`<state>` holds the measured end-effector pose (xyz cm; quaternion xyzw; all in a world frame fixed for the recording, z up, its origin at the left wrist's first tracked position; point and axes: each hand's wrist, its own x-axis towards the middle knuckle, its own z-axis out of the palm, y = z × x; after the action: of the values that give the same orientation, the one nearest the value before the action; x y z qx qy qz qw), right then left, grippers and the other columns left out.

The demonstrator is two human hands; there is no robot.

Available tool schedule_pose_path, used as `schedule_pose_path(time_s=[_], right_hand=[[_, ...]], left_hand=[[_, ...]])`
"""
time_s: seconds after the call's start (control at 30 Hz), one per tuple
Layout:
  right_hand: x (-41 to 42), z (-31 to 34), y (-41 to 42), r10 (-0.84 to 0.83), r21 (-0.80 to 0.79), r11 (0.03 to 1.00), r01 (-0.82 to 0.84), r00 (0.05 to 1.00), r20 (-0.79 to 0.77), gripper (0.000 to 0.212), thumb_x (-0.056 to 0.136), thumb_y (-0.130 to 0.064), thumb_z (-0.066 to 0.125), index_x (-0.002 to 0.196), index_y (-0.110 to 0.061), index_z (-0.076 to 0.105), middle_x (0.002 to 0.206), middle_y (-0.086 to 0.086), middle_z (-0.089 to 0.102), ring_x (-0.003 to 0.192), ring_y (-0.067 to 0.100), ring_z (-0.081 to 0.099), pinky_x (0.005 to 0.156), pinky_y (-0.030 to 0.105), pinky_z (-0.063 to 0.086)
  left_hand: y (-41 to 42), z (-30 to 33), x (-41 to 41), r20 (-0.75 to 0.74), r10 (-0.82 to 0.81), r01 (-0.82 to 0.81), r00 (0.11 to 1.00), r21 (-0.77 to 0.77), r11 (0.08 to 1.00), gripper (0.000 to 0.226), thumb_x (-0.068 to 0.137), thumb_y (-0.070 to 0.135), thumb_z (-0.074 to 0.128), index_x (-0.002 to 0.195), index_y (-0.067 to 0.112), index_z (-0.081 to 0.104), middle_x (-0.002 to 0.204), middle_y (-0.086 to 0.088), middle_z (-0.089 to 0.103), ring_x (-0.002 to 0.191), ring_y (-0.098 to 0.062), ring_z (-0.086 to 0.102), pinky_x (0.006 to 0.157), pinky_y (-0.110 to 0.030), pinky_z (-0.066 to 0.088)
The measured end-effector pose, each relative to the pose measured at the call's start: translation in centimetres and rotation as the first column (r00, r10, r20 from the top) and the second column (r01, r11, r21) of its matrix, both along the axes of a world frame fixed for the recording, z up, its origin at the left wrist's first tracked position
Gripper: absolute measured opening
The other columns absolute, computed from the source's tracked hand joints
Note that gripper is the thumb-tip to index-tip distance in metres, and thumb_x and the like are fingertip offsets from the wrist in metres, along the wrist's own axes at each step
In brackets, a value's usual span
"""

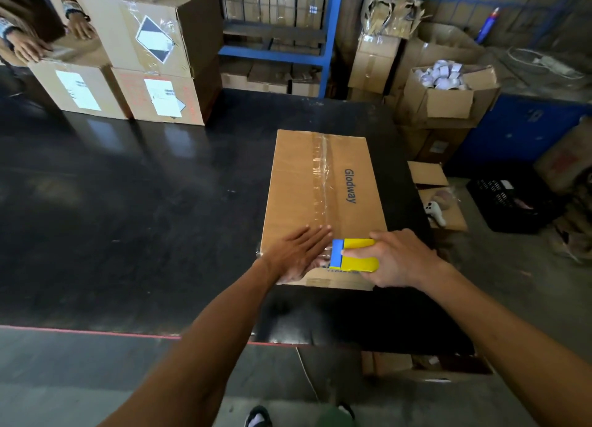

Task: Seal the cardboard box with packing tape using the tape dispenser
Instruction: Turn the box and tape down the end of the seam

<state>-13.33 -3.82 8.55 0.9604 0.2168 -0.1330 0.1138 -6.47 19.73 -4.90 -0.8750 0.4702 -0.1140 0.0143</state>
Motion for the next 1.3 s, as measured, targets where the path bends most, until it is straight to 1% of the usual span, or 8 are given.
schedule_pose_path(time_s=[0.13,0.37,0.5,0.73,0.83,1.03,1.17,1.3], right_hand=[[0.1,-0.7,-0.5,0.010,0.060,0.998,-0.011,1.000,0.021,0.055,0.086,-0.059,0.053,0.139,-0.057,0.038,0.119,0.002,0.056,0.105,0.024,0.058,0.082,0.038,0.045],[0.4,-1.8,-1.5,0.088,0.094,0.991,-0.099,0.989,0.115,0.053,0.084,-0.065,0.053,0.136,-0.058,0.042,0.112,0.003,0.059,0.099,0.028,0.062,0.075,0.038,0.047],[-0.3,-2.1,-4.0,0.146,0.111,0.980,-0.164,0.977,0.152,0.055,0.085,-0.063,0.053,0.138,-0.057,0.041,0.108,0.003,0.059,0.092,0.027,0.062,0.071,0.037,0.046],[-2.3,-2.8,-12.3,0.100,0.121,0.986,-0.114,0.988,0.119,0.064,0.070,-0.048,0.075,0.131,-0.050,0.055,0.083,0.003,0.055,0.058,0.024,0.056,0.051,0.031,0.043],[-1.3,-2.6,-12.9,0.148,0.124,0.978,-0.166,0.978,0.144,0.061,0.064,-0.048,0.078,0.124,-0.048,0.063,0.078,0.002,0.055,0.051,0.022,0.053,0.050,0.026,0.032],[-0.8,-2.4,-13.0,0.138,0.135,0.978,-0.158,0.980,0.143,0.056,0.075,-0.051,0.069,0.130,-0.051,0.056,0.088,0.004,0.059,0.063,0.024,0.058,0.056,0.028,0.034],[-0.9,-2.4,-13.0,0.136,0.144,0.978,-0.154,0.982,0.128,0.056,0.087,-0.055,0.056,0.140,-0.055,0.039,0.106,0.004,0.056,0.085,0.025,0.060,0.068,0.032,0.039],[-1.4,-3.1,-13.6,0.111,0.192,0.971,-0.139,0.982,0.150,0.058,0.086,-0.052,0.060,0.141,-0.053,0.041,0.102,0.006,0.055,0.081,0.026,0.060,0.065,0.032,0.037]], left_hand=[[-0.1,-0.9,0.0,-0.003,0.024,-0.024,1.000,-0.051,0.998,0.061,0.106,0.045,0.029,0.150,0.004,0.038,0.156,-0.012,0.039,0.144,-0.026,0.039,0.116,-0.043,0.036],[0.0,-0.8,-0.3,0.002,0.019,-0.019,1.000,-0.044,0.999,0.061,0.108,0.044,0.024,0.150,0.002,0.038,0.157,-0.012,0.038,0.144,-0.025,0.038,0.114,-0.043,0.039],[0.0,-0.9,-0.2,0.035,0.037,-0.035,0.999,-0.045,0.998,0.060,0.107,0.044,0.025,0.152,0.004,0.034,0.158,-0.011,0.036,0.145,-0.023,0.037,0.117,-0.041,0.033],[-0.1,-0.7,-0.4,0.016,0.080,-0.080,0.997,0.036,0.996,0.064,0.107,0.049,0.019,0.156,0.008,0.021,0.163,-0.009,0.024,0.151,-0.022,0.022,0.121,-0.042,0.026],[-0.7,-0.4,-0.8,0.016,0.092,-0.093,0.996,0.064,0.994,0.064,0.107,0.048,0.018,0.156,0.007,0.022,0.163,-0.012,0.022,0.151,-0.025,0.020,0.122,-0.046,0.022],[-7.9,0.1,-1.9,0.042,0.008,-0.008,0.999,0.005,1.000,0.068,0.105,0.049,0.030,0.157,0.006,0.020,0.164,-0.019,0.016,0.153,-0.033,0.011,0.125,-0.047,0.009],[-11.4,-1.5,-2.5,0.047,0.054,-0.053,0.997,-0.017,0.998,0.063,0.106,0.039,0.037,0.154,0.000,0.024,0.163,-0.016,0.022,0.151,-0.029,0.019,0.118,-0.047,0.028],[-11.2,-1.8,-2.1,0.040,0.051,-0.049,0.998,-0.038,0.998,0.059,0.106,0.035,0.040,0.154,0.003,0.029,0.161,-0.013,0.027,0.150,-0.027,0.025,0.118,-0.045,0.031]])
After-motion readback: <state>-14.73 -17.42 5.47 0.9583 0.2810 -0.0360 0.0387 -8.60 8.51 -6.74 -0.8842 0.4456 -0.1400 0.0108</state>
